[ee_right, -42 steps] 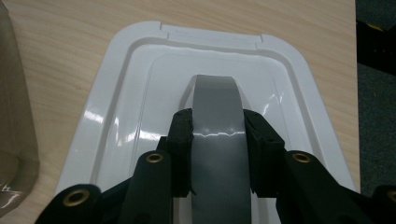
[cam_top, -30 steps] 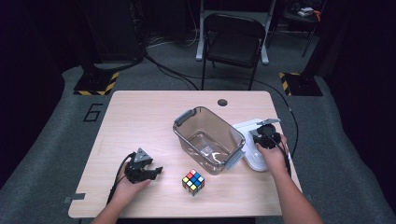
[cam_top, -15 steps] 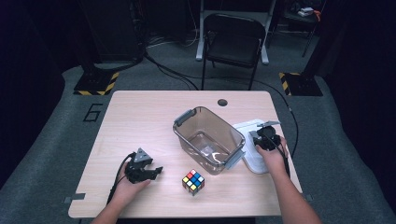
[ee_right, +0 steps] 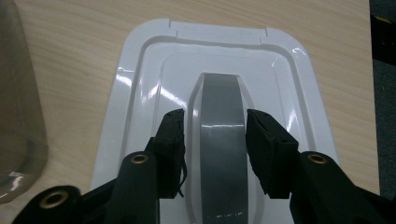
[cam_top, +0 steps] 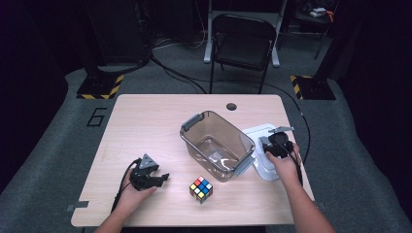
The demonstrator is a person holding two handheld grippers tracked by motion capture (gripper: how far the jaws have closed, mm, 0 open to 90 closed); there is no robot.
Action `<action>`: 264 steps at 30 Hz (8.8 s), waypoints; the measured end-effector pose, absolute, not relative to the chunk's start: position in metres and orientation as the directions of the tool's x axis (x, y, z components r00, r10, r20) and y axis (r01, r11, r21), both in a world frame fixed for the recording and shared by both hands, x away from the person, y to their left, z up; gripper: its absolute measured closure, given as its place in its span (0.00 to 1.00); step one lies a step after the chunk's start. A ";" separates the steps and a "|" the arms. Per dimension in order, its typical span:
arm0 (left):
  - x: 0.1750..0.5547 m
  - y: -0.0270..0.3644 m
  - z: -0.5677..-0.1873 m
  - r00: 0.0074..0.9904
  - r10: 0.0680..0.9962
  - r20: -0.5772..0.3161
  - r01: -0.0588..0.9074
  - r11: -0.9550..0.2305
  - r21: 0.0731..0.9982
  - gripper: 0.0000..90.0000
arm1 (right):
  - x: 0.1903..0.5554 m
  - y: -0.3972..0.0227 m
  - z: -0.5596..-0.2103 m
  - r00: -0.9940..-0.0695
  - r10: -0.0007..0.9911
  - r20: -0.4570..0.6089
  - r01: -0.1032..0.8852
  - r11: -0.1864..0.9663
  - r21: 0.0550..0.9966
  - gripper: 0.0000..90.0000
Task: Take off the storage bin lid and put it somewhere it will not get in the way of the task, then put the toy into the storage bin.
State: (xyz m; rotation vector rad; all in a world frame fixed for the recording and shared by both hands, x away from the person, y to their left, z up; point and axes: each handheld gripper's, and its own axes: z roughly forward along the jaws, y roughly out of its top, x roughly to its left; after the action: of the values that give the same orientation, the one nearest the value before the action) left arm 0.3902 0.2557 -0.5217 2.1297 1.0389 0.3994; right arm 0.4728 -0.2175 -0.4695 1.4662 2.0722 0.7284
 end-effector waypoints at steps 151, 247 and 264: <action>0.391 0.241 -0.523 0.643 0.766 -0.001 0.529 -0.442 0.724 0.44 | 0.310 -0.074 -0.442 -0.841 0.541 0.025 0.372 0.542 0.754 0.36; 0.389 0.242 -0.522 0.655 0.755 -0.002 0.531 -0.459 0.712 0.43 | 0.325 -0.017 -0.488 -0.772 0.636 -0.002 0.463 0.564 0.684 0.37; 0.388 0.241 -0.522 0.650 0.760 0.003 0.529 -0.456 0.716 0.43 | 0.317 -0.022 -0.465 -0.801 0.599 0.015 0.444 0.577 0.685 0.37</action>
State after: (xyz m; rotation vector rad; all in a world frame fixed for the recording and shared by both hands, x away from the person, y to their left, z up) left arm 0.3885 0.2414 -0.5218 2.1664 0.9956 0.4235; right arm 0.3169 -0.0222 -0.4647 0.8699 2.5904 1.0354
